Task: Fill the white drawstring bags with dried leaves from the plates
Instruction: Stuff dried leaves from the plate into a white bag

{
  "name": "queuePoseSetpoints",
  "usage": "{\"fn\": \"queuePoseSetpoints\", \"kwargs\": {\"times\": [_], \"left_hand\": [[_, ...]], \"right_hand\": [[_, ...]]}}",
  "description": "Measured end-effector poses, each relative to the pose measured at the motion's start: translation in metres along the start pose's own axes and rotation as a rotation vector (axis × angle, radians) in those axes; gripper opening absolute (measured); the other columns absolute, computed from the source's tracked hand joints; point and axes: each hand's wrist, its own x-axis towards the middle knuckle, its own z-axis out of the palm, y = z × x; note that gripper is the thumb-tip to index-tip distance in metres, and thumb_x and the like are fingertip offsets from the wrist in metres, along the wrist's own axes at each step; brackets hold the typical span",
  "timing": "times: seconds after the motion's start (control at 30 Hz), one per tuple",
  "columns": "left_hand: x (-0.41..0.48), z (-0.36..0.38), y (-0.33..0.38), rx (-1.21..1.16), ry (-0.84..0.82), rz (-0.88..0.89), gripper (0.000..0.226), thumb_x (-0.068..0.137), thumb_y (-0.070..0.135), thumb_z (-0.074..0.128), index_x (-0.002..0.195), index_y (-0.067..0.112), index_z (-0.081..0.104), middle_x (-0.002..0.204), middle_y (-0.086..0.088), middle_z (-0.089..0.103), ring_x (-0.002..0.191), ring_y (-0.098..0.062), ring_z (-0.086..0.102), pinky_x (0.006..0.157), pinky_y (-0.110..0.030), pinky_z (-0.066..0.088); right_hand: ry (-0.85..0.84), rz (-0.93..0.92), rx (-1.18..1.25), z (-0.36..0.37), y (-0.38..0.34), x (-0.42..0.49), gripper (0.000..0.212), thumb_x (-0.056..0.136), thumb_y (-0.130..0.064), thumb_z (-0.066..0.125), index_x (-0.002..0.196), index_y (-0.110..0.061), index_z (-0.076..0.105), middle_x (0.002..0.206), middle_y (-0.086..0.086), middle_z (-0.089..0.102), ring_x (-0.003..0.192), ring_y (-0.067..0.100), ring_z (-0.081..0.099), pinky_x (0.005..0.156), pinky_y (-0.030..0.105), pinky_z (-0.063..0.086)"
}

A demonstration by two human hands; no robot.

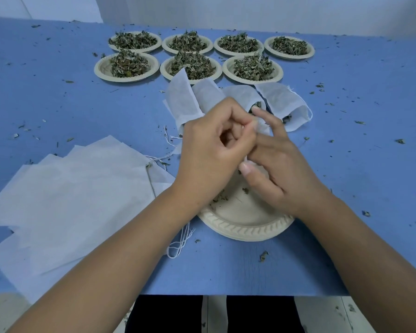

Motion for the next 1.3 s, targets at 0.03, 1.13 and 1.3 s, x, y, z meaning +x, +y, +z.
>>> {"fn": "queuePoseSetpoints", "kwargs": {"times": [0.03,1.13,1.3], "left_hand": [[0.001,0.000,0.000,-0.015,0.024,-0.023,0.016,0.088,0.002,0.063,0.078,0.013,0.059,0.054,0.000,0.052,0.049,-0.008,0.045,0.052,-0.015,0.037],[0.013,-0.005,-0.002,-0.074,0.273,-0.126,0.021,0.090,0.003,0.061,0.074,0.017,0.056,0.051,0.004,0.050,0.044,-0.004,0.042,0.050,-0.017,0.038],[0.012,-0.006,-0.003,-0.061,0.271,-0.114,0.021,0.090,0.004,0.061,0.074,0.018,0.056,0.050,0.011,0.049,0.045,-0.001,0.042,0.048,-0.019,0.039]], "right_hand": [[0.017,0.027,0.041,-0.002,0.000,0.001,0.033,0.092,-0.018,0.037,0.079,-0.005,0.064,0.079,-0.013,0.061,0.090,-0.004,0.056,0.115,0.052,0.023],[-0.440,0.444,0.165,0.011,-0.021,0.010,0.041,0.071,-0.031,0.082,0.101,-0.030,0.055,0.093,-0.029,0.032,0.091,-0.025,0.030,0.079,-0.004,0.025],[-0.406,0.424,0.233,0.017,-0.028,0.017,0.034,0.070,-0.009,0.082,0.079,-0.028,0.056,0.078,-0.029,0.042,0.072,-0.015,0.048,0.068,0.003,0.034]]}}
